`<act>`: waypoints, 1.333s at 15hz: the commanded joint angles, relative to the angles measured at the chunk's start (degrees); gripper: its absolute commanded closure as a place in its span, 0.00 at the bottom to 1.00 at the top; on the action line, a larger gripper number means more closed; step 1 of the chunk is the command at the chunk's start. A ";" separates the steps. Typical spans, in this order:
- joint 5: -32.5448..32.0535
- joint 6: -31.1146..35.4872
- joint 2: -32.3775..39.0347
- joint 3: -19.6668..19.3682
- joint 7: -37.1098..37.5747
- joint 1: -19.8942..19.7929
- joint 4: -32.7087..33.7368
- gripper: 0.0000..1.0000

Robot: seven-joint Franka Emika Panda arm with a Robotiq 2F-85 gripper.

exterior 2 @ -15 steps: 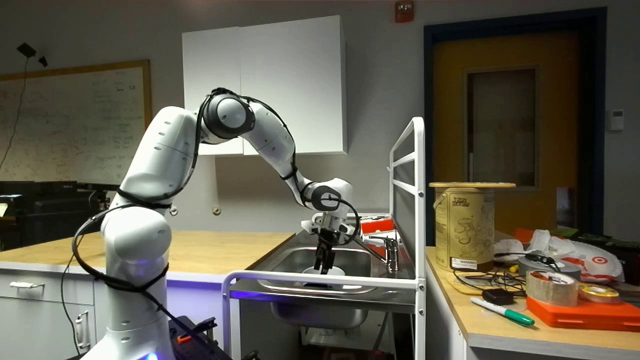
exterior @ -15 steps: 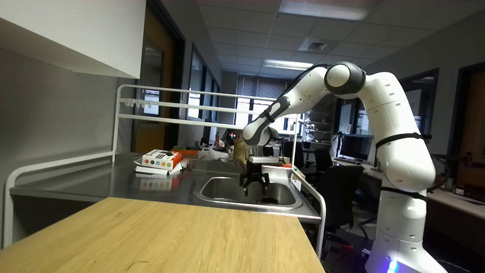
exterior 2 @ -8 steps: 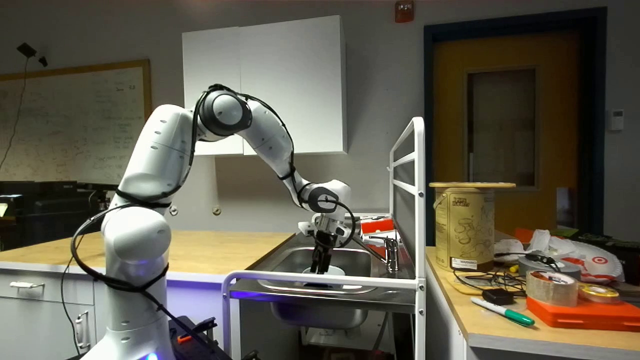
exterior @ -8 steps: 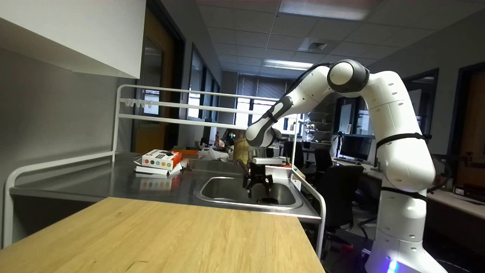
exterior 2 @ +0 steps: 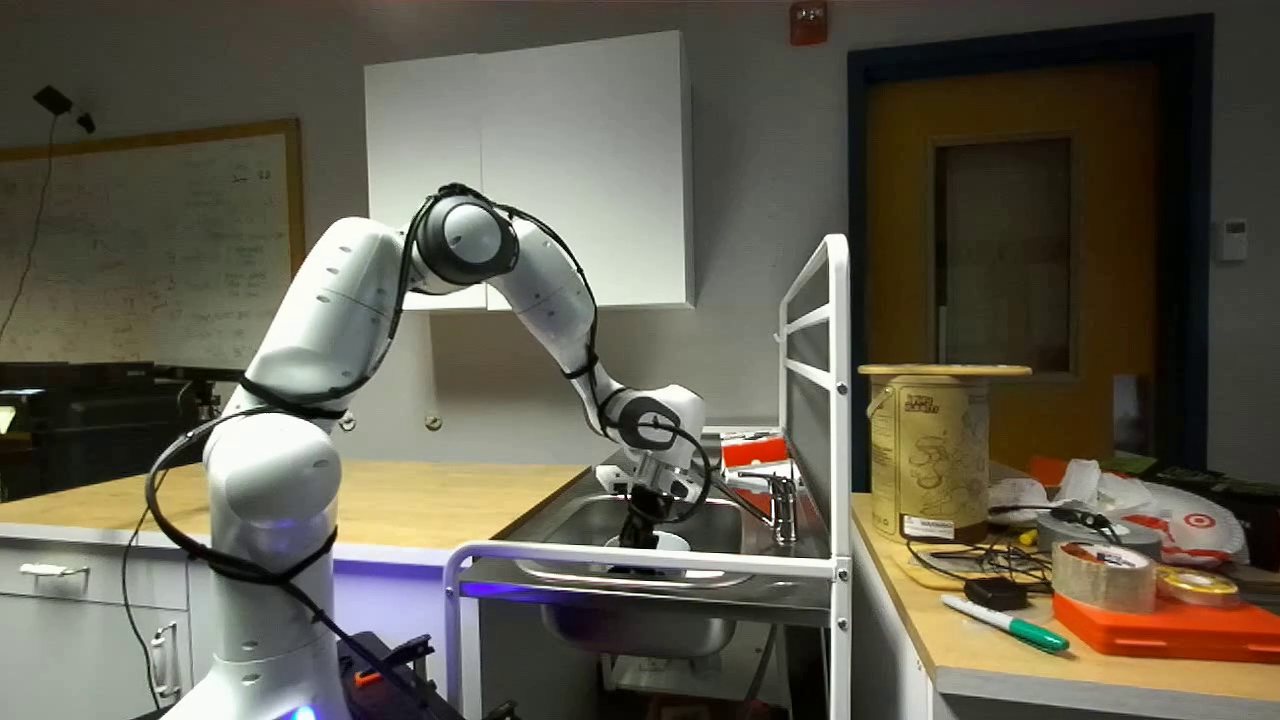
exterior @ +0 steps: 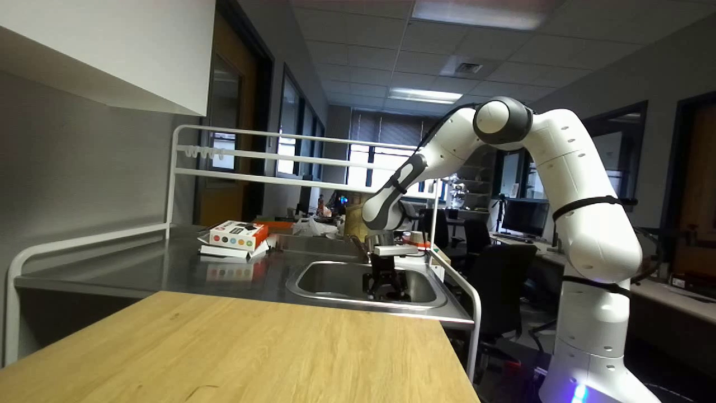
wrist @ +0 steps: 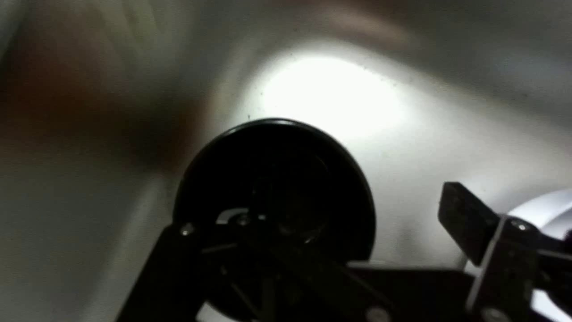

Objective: Pick up the pink cup from the sink and place it on the right

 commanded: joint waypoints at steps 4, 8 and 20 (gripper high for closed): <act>-0.54 -1.17 0.08 -0.18 0.42 0.20 0.68 0.51; -0.88 -1.61 -1.24 -0.44 0.59 0.17 0.32 0.83; -5.39 -5.10 -11.53 -2.32 3.90 0.69 -2.40 0.94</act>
